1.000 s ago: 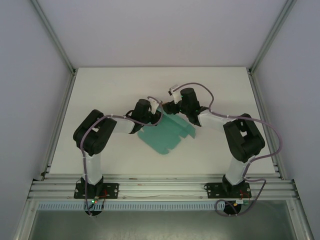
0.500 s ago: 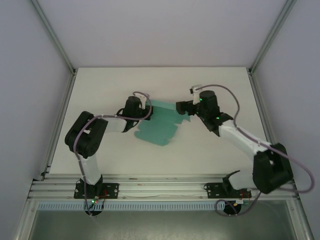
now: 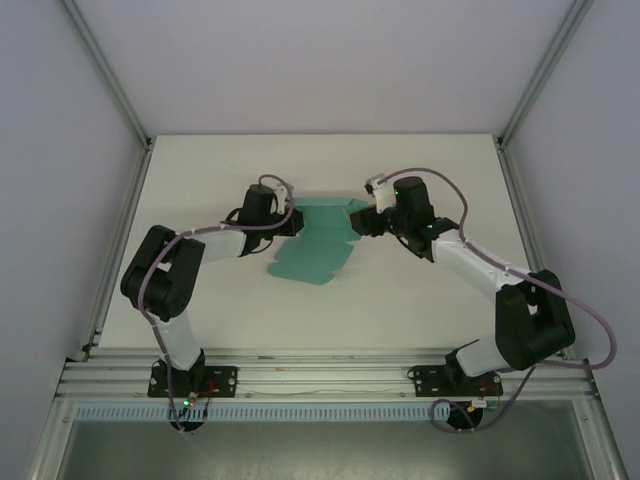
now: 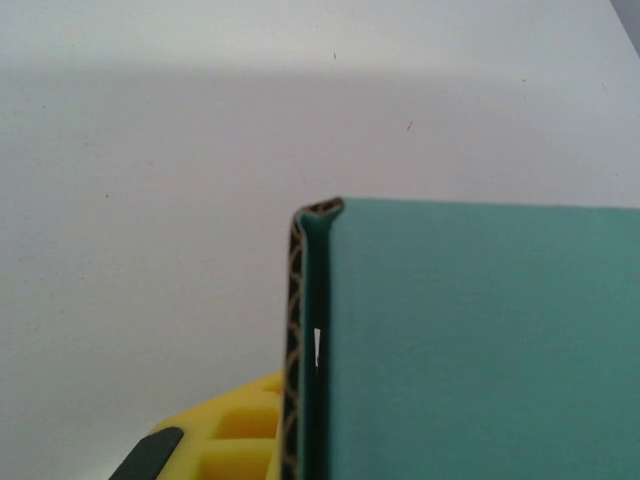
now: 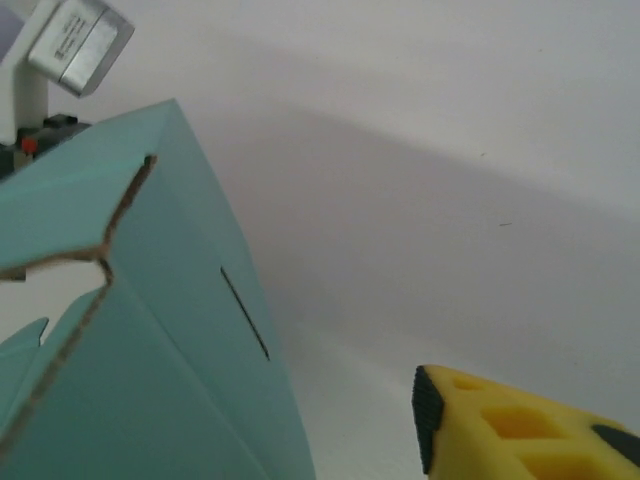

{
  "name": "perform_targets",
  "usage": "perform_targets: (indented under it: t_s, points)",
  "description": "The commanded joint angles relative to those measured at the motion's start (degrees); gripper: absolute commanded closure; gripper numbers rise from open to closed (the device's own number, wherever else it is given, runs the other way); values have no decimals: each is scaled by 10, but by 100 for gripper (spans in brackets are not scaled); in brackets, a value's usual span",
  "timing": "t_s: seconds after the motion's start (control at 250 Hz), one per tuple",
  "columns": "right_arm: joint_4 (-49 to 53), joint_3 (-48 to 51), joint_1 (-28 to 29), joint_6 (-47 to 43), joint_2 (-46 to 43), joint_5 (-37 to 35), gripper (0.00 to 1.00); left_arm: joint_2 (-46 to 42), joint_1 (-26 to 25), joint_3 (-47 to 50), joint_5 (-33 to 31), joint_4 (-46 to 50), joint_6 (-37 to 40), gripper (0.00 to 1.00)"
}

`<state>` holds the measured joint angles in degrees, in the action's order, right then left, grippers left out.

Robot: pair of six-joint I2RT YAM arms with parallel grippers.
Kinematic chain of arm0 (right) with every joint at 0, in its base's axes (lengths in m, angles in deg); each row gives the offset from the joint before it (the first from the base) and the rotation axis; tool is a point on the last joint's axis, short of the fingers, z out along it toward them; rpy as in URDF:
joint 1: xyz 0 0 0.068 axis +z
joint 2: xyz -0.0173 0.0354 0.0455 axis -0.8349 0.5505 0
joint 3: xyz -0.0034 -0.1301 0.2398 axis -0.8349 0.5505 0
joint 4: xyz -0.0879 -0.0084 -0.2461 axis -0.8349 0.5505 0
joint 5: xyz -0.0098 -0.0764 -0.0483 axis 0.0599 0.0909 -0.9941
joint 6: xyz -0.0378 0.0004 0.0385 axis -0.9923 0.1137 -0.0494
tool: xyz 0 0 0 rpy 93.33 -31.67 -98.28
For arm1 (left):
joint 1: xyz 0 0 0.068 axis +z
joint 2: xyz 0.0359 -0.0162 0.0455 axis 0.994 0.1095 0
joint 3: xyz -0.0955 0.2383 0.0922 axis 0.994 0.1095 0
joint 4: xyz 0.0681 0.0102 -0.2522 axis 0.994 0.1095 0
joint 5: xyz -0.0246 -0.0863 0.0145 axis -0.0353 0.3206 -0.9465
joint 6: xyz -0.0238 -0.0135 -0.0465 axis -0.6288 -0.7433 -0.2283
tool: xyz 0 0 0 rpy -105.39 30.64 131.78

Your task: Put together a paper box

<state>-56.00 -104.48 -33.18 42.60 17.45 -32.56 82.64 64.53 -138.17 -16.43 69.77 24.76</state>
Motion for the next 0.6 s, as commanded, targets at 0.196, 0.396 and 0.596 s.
perform_targets:
  t_s: [0.196,0.396,0.596]
  points:
    - [-42,-1,9,-5,-23,20,100,14,-3,-65,-89,117,-36,94]
    - [-53,27,39,-9,-74,-37,100,29,-1,-91,-243,197,-95,92]
    - [-59,37,64,-11,-88,-55,100,48,0,-118,-311,255,-138,92]
